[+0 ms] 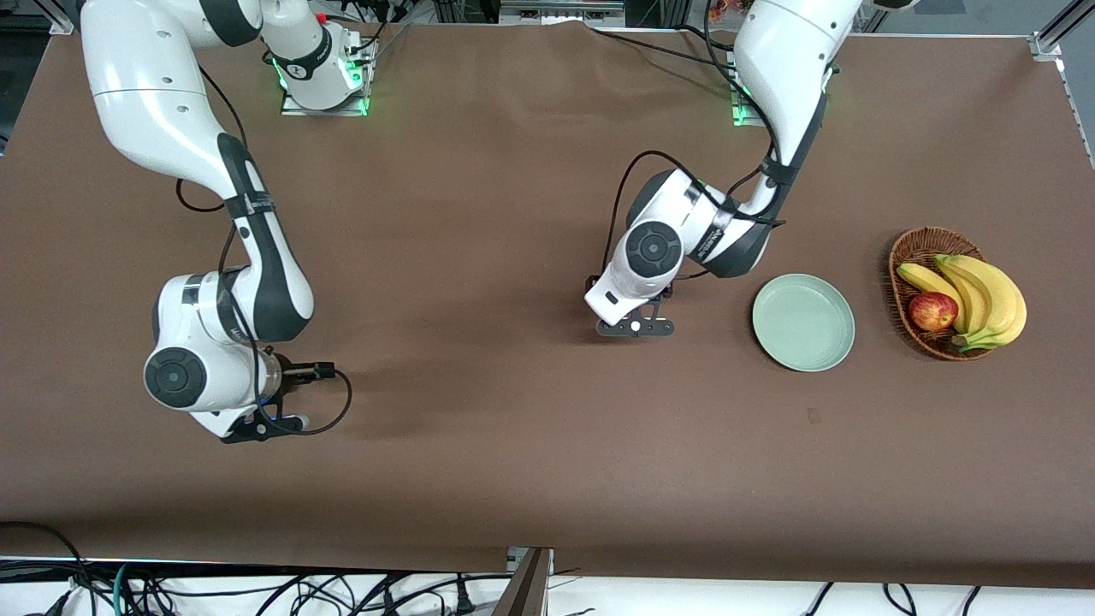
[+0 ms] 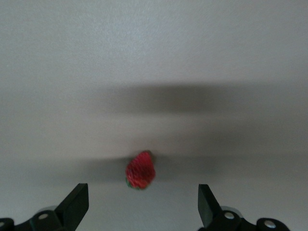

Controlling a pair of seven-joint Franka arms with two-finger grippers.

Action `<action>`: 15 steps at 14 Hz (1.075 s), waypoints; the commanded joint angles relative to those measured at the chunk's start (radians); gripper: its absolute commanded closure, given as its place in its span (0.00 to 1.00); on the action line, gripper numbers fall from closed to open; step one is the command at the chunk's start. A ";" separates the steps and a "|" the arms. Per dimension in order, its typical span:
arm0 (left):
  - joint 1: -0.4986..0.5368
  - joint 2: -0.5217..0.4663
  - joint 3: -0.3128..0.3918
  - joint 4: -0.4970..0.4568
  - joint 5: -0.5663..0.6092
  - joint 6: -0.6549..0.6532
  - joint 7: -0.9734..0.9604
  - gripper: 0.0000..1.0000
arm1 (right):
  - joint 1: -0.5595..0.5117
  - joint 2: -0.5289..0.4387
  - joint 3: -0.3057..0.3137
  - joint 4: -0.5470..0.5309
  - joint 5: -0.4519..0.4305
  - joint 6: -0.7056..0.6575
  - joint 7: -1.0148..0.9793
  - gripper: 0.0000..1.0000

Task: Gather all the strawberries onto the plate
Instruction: 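Grasp the strawberry with the left gripper while the right gripper grasps another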

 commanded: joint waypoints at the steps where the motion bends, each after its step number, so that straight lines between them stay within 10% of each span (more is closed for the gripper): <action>1: -0.020 0.015 0.014 -0.030 0.040 0.072 -0.020 0.00 | -0.027 -0.017 0.003 -0.066 -0.016 0.077 -0.105 0.00; 4: -0.023 0.028 0.014 -0.043 0.043 0.099 -0.020 0.04 | -0.064 -0.017 0.005 -0.126 -0.010 0.168 -0.186 0.00; 7: -0.053 0.028 0.020 -0.044 0.045 0.093 -0.022 0.60 | -0.075 -0.018 0.005 -0.175 -0.010 0.252 -0.221 0.00; 10: -0.053 0.028 0.021 -0.046 0.045 0.088 -0.031 0.64 | -0.077 -0.017 0.005 -0.191 -0.008 0.281 -0.223 0.02; 15: -0.050 0.024 0.023 -0.058 0.045 0.083 -0.031 0.99 | -0.077 -0.017 0.005 -0.197 -0.003 0.269 -0.221 0.55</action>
